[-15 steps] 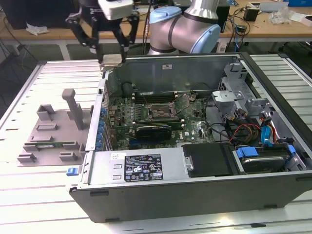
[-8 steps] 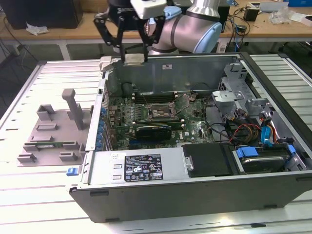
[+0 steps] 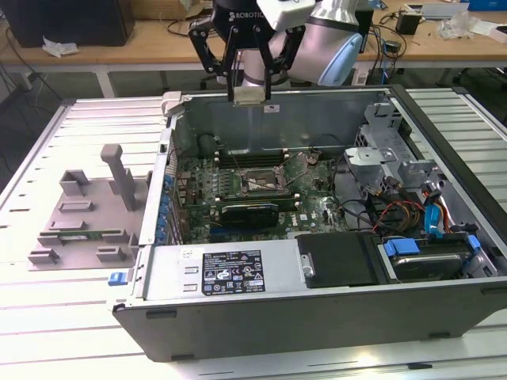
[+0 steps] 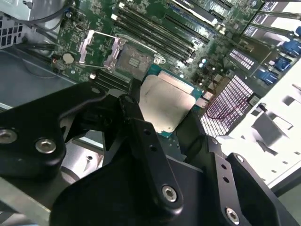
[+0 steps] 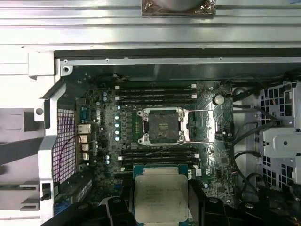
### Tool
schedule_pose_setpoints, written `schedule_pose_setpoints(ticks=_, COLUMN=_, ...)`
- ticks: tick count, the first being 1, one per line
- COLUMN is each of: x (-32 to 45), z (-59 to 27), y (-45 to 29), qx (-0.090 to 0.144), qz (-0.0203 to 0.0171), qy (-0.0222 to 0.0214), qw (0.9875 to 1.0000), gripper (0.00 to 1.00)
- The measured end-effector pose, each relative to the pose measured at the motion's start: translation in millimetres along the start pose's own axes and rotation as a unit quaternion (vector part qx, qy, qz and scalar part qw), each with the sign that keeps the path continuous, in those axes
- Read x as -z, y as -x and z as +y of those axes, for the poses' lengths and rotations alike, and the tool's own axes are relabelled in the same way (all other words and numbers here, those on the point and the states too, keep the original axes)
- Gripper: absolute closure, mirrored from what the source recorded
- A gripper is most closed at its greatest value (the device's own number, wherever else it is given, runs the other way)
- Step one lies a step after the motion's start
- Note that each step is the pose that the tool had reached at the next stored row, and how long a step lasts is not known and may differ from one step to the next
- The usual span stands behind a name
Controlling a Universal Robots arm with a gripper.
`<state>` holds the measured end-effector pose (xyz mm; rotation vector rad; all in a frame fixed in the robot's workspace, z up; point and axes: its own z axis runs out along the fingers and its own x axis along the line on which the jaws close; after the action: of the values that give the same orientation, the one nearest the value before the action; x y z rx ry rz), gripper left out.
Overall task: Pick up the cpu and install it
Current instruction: 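Pick up the cpu and move it towards the insertion slot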
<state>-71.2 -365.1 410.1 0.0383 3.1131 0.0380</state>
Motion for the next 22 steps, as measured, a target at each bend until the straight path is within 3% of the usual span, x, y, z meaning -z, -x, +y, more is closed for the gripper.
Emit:
schedule_pose_setpoints(ticks=10, x=-31.5, z=-0.2, y=2.7, qx=0.000, qz=0.0001, qy=-0.0002, qw=1.0000, gripper=0.45)
schedule_pose_setpoints(ticks=22, x=-62.3, z=11.0, y=3.5, qx=0.001, qz=0.0001, qy=-0.0001, qw=1.0000, gripper=0.45)
